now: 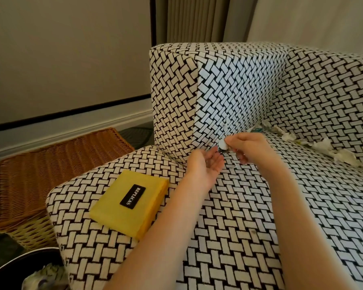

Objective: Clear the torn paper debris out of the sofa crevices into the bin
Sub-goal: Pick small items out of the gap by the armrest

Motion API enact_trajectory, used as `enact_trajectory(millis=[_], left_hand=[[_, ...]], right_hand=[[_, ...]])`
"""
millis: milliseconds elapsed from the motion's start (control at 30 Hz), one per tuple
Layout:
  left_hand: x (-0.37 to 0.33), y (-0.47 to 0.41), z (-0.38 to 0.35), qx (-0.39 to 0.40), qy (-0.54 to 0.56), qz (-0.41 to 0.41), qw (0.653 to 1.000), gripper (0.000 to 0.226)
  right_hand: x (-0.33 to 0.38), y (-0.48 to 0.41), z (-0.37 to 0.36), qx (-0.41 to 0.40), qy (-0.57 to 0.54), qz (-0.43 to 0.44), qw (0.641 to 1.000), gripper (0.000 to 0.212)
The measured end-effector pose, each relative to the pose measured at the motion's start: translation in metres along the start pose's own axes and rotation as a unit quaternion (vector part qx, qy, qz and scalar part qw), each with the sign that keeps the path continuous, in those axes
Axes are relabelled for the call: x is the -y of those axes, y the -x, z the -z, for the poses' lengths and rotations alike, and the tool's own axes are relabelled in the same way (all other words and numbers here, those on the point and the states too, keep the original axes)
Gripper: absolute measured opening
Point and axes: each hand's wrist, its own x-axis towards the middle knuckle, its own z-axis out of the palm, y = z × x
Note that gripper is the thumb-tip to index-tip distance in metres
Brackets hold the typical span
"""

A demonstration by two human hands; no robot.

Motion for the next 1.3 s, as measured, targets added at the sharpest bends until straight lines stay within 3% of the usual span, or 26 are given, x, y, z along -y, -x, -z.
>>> enact_trajectory(millis=[167, 233, 300, 367, 533, 800, 933, 1033, 1133, 1200, 1300], left_hand=[[-0.009, -0.004, 0.01, 0.039, 0.036, 0.011, 0.999, 0.023], [-0.009, -0.001, 0.01, 0.022, 0.078, -0.004, 0.997, 0.021], [-0.007, 0.004, 0.011, -0.014, 0.101, -0.031, 0.994, 0.022], [-0.006, 0.007, 0.014, -0.048, 0.099, -0.063, 0.992, 0.023], [-0.019, 0.006, 0.023, -0.088, 0.122, -0.148, 0.977, 0.028], [-0.008, 0.001, 0.02, -0.089, 0.078, -0.176, 0.977, 0.032], [-0.007, 0.0, 0.022, -0.083, 0.076, -0.171, 0.979, 0.029], [-0.002, 0.007, 0.02, -0.054, 0.057, -0.139, 0.987, 0.026], [0.009, 0.007, 0.015, -0.022, 0.031, -0.078, 0.996, 0.028], [0.012, 0.004, 0.01, -0.009, 0.026, -0.051, 0.998, 0.027], [0.011, -0.006, 0.003, 0.003, 0.036, -0.034, 0.999, 0.023]], right_hand=[[0.002, -0.003, -0.019, 0.055, 0.116, 0.019, 0.992, 0.02], [0.0, -0.006, -0.02, 0.013, 0.109, 0.013, 0.994, 0.026], [-0.006, -0.009, -0.018, -0.052, 0.067, -0.001, 0.996, 0.018], [-0.013, -0.012, -0.022, -0.084, 0.122, -0.006, 0.989, 0.013], [-0.02, -0.011, -0.057, -0.063, 0.412, -0.038, 0.908, 0.031], [-0.011, -0.021, -0.075, -0.098, 0.482, -0.036, 0.87, 0.026], [-0.018, -0.022, -0.077, -0.102, 0.483, -0.025, 0.869, 0.022], [-0.018, -0.023, -0.064, -0.084, 0.436, -0.015, 0.896, 0.021], [-0.011, -0.023, -0.035, -0.005, 0.216, -0.074, 0.974, 0.012], [-0.004, -0.015, -0.012, 0.047, 0.098, -0.117, 0.987, 0.01], [0.001, -0.01, 0.009, 0.071, 0.048, -0.099, 0.991, 0.015]])
